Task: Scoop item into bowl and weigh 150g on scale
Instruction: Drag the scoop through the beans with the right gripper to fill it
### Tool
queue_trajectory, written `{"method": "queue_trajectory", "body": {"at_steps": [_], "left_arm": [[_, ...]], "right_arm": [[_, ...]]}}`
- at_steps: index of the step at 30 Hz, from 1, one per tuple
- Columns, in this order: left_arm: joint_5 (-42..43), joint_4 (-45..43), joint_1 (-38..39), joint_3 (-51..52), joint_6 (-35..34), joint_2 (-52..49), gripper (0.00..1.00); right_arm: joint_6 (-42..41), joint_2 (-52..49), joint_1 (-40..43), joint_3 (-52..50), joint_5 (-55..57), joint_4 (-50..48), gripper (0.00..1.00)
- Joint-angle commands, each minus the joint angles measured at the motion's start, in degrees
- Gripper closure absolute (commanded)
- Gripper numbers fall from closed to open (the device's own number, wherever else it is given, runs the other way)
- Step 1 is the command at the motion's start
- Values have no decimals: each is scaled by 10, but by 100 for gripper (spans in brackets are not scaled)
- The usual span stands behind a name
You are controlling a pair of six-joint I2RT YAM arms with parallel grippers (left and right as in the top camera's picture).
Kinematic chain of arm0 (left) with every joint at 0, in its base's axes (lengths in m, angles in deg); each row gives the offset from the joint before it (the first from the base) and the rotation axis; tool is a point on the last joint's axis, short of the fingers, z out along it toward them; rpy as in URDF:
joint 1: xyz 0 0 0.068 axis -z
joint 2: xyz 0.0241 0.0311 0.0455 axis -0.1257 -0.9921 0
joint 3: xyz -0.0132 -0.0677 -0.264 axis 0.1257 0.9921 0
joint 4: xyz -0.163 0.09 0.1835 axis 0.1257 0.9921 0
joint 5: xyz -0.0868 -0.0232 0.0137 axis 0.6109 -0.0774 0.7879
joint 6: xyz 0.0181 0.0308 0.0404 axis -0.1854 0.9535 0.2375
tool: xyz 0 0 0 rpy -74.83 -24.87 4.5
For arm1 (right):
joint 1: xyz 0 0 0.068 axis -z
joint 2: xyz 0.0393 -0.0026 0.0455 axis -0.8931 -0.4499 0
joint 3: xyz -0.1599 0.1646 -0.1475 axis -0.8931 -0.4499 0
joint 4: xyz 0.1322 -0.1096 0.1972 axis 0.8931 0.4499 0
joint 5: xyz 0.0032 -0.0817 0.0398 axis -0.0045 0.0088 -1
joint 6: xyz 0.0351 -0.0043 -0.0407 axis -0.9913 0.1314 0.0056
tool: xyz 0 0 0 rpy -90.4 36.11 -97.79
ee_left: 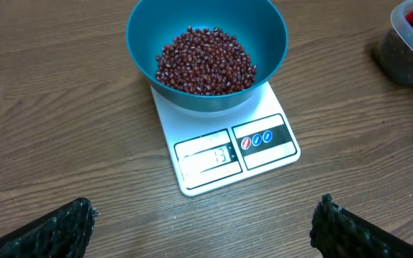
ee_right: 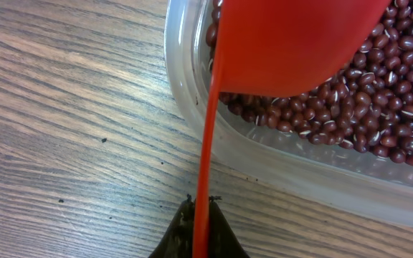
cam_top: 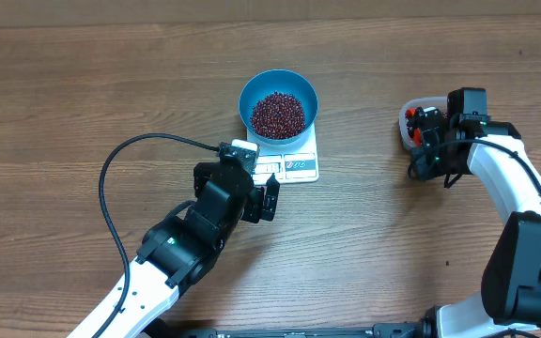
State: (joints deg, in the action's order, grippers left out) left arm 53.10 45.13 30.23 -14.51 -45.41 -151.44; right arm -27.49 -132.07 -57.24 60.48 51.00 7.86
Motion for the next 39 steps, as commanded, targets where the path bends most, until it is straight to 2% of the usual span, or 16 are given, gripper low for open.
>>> {"method": "queue_trajectory", "body": {"at_steps": [1,15,25,26,29,39], "left_arm": [[-8,-2,-3,-13,-10,0,1],[-8,-2,-3,-13,-10,0,1],[-8,-2,-3,-13,-9,0,0],[-8,-2,-3,-13,-9,0,1],[-8,-2,-3,-13,-9,0,1],[-8,-2,-3,-13,-10,0,1]], "right_arm": [[4,-10,2,-3,-14,3,96],[3,-10,94,-3,-129,1,96],[4,-10,99,-3,-138,-8,96],[4,-10,99,-3,-138,-8,95],[2,-10,99,-3,-130,-9,80],[2,-10,99,7,-127,-7,72]]}}
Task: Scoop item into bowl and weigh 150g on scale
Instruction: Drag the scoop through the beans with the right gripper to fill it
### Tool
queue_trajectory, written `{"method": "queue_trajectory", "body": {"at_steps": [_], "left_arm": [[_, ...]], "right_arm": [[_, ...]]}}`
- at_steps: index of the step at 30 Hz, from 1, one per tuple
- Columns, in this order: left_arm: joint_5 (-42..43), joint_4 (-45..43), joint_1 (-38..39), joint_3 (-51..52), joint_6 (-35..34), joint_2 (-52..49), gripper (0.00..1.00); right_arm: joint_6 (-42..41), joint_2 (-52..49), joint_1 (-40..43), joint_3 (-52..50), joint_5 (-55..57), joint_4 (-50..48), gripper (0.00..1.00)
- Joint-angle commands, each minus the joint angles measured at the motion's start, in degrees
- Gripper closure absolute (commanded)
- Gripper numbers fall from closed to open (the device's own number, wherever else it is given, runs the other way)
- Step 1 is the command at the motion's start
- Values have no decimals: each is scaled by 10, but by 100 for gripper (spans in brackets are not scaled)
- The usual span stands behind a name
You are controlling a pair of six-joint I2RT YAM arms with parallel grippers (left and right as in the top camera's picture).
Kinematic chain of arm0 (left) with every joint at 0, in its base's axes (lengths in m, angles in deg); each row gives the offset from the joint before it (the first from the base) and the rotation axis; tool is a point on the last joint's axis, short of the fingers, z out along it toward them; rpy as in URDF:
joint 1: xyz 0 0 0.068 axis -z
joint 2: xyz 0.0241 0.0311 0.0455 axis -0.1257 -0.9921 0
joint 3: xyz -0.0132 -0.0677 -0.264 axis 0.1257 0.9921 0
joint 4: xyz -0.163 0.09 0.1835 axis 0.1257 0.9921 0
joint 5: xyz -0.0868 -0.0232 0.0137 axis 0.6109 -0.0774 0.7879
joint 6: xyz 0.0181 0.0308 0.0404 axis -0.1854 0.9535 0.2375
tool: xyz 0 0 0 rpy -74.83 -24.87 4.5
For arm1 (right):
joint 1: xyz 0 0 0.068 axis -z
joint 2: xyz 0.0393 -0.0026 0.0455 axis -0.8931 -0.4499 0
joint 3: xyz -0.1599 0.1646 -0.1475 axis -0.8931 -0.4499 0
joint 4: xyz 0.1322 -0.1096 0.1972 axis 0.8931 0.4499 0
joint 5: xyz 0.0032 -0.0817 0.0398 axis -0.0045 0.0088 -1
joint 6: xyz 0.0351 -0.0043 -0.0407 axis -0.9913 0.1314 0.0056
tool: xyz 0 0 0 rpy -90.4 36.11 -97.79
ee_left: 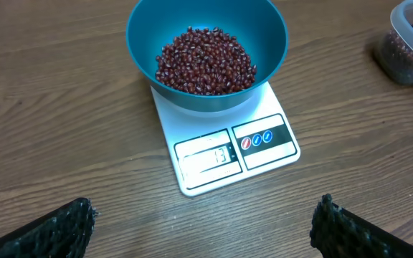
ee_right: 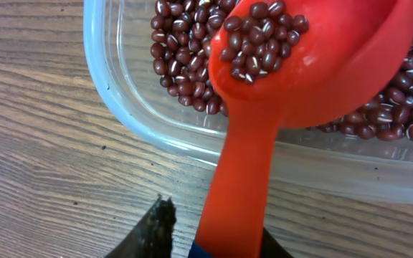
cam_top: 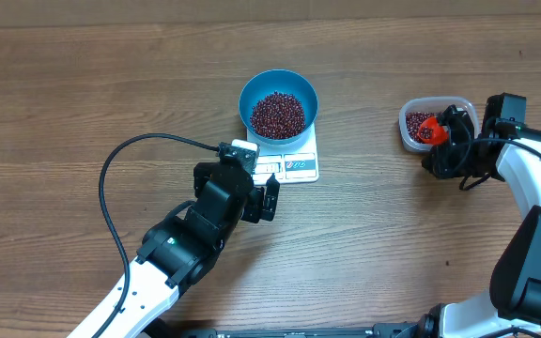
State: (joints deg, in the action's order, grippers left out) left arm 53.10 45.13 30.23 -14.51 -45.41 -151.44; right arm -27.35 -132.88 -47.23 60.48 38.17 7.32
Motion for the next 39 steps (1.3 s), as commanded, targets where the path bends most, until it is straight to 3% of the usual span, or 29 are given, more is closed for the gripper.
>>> {"method": "queue_trajectory", "body": {"at_steps": [1,9,12,24,27,39], "left_arm": [[-8,-2,-3,-13,-10,0,1],[-8,-2,-3,-13,-10,0,1],[-8,-2,-3,-13,-10,0,1],[-8,-2,-3,-13,-10,0,0],[-8,-2,-3,-13,-10,0,0],[-8,-2,-3,-13,-10,0,0]], "right_arm": [[-8,-2,-2,14,1,-1,71],[-19,-2,-2,36,1,13,77],[-32,0,-2,38,1,13,96],[-32,6,-2,39,1,13,96],[-32,10,-2,45,1,16,83],[-33,15,-2,98,46,55,84]]}}
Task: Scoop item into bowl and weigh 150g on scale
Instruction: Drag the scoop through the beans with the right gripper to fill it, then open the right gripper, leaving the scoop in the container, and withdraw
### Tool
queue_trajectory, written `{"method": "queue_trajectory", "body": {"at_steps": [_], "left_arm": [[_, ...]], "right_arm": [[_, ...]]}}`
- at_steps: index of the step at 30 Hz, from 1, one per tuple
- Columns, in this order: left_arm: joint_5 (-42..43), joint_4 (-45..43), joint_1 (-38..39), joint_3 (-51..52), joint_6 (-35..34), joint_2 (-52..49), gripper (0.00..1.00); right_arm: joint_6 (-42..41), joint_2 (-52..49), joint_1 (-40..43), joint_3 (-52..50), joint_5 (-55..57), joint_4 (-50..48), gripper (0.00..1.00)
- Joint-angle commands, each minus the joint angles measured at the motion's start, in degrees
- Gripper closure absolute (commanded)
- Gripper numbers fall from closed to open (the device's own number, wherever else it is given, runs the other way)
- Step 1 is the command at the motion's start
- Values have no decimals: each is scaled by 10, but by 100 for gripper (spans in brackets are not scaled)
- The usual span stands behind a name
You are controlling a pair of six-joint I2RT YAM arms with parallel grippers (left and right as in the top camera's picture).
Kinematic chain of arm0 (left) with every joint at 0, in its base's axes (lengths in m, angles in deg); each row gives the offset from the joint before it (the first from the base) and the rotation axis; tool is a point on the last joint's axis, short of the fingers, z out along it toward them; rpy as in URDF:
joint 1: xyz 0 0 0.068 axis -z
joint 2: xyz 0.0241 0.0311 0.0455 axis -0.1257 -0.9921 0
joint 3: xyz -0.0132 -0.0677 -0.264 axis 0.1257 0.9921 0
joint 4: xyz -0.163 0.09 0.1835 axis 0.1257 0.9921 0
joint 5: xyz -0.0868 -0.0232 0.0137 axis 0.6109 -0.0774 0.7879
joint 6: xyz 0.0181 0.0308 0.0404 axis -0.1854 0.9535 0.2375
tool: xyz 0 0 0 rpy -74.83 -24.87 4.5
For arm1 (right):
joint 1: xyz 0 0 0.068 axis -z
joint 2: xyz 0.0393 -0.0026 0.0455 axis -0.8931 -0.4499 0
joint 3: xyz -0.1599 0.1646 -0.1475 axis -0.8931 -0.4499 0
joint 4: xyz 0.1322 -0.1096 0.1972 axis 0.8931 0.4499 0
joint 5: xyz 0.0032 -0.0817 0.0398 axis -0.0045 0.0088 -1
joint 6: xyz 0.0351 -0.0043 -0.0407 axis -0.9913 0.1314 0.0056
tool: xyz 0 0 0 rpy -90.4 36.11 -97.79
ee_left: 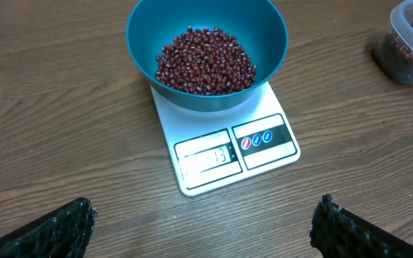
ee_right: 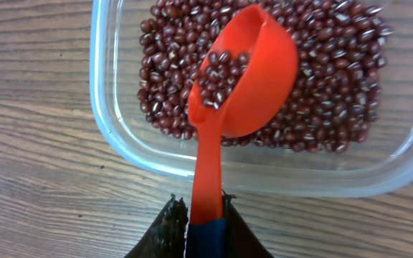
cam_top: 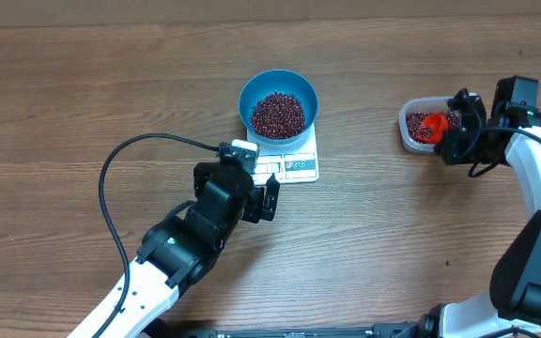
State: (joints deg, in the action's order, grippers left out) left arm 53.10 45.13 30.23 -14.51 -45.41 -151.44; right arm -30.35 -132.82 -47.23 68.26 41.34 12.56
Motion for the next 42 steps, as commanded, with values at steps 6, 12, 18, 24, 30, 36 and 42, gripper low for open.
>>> {"method": "queue_trajectory", "body": {"at_steps": [6,12,18,24,30,36,42], "left_arm": [[-8,-2,-3,-13,-9,0,0],[-8,-2,-3,-13,-10,0,0],[-8,-2,-3,-13,-10,0,1],[-8,-2,-3,-13,-10,0,0],[-8,-2,-3,-13,-10,0,0],[-8,-2,-3,-13,-10,0,1],[-8,-2,-3,-13,-9,0,0]], "right_arm": [[-5,15,-2,28,15,3,92],[-5,16,-2,35,15,3,87],[-5,16,-2,43,15,3,87],[-5,16,-2,47,15,1,86],[-5,16,-2,47,15,-2,83],[-30,16,-2,47,19,-21,90],[-31,16,-2,47,19,-35,87]]}}
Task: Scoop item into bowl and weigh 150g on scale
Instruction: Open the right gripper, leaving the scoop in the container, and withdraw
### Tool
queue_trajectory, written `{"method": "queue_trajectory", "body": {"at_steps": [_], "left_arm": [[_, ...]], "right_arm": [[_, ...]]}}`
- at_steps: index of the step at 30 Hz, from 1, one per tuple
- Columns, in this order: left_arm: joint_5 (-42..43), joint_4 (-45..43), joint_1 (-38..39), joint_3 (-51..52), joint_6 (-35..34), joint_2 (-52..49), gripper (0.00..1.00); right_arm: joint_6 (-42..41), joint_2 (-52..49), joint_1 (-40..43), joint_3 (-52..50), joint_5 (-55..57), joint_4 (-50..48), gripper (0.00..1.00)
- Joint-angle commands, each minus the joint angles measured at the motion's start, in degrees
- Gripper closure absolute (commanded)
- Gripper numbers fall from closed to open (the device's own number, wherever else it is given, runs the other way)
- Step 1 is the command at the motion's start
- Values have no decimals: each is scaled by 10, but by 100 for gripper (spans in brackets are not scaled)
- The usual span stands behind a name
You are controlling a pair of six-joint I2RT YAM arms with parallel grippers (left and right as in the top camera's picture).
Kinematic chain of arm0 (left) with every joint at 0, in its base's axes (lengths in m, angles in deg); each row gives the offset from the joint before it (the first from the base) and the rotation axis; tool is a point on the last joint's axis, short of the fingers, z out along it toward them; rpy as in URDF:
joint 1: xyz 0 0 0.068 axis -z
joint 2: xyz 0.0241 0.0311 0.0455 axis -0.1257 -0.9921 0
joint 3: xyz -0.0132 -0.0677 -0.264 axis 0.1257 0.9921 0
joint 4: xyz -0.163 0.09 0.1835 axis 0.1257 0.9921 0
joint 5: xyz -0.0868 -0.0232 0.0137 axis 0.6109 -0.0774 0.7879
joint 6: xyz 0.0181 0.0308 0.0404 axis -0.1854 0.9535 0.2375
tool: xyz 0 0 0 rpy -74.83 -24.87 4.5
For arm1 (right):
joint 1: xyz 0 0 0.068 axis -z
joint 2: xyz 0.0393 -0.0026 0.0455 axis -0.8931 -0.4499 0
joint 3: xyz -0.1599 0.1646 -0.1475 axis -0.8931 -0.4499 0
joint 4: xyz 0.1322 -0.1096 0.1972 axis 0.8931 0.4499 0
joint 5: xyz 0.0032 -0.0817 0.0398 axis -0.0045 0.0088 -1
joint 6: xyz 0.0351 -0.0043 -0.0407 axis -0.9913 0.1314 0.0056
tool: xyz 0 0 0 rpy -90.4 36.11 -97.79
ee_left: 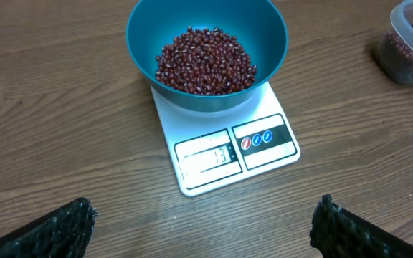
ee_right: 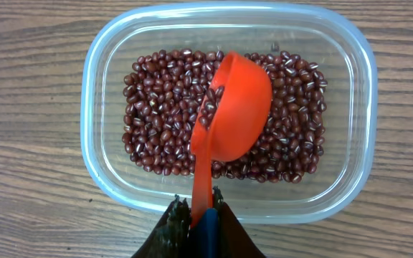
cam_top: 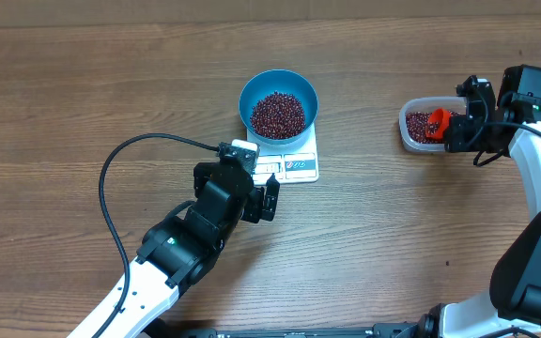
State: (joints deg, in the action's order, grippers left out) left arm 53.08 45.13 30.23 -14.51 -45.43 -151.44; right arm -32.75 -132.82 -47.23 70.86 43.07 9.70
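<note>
A blue bowl [cam_top: 278, 101] of red beans sits on the white scale [cam_top: 292, 164]; its display [ee_left: 206, 155] shows digits too small to read surely. At the right a clear tub [cam_top: 425, 126] holds more red beans [ee_right: 163, 129]. My right gripper [ee_right: 196, 204] is shut on the handle of the orange scoop [ee_right: 235, 107], which hangs tilted above the tub with only a few beans at its edge. My left gripper [ee_left: 203, 218] stands open over bare table just in front of the scale, nothing between its fingers.
A black cable [cam_top: 120, 164] loops on the table left of the left arm. The wooden table [cam_top: 393, 244] stretches between the scale and the tub.
The right gripper has risen and drawn back, so the whole tub now shows below. The scoop, which held a small heap of beans, now holds almost none. The left arm is unchanged.
The scoop was first tipped low against the tub's near wall. Then it was lifted with a load of beans, then held over the tub with fewer beans. Now it is higher and nearly empty. The bowl, scale and left gripper stayed as they were.
</note>
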Motion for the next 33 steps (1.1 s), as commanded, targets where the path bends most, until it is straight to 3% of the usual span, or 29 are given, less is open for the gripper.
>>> {"method": "queue_trajectory", "body": {"at_steps": [1,5,7,18,22,28,33], "left_arm": [[-8,-2,-3,-13,-9,0,0],[-8,-2,-3,-13,-9,0,0],[-8,-2,-3,-13,-9,0,1],[-10,-2,-3,-13,-9,0,0],[-10,-2,-3,-13,-9,0,1],[-10,-2,-3,-13,-9,0,1],[-10,0,-3,-13,-9,0,0]], "right_arm": [[-7,16,-2,21,2,-8,87],[-7,16,-2,21,2,-14,78],[-7,16,-2,21,2,-14,87],[-7,16,-2,21,2,-16,92],[-12,16,-2,21,7,-8,72],[-144,17,13,21,20,4,66],[-254,17,67,21,-115,4,59]]}}
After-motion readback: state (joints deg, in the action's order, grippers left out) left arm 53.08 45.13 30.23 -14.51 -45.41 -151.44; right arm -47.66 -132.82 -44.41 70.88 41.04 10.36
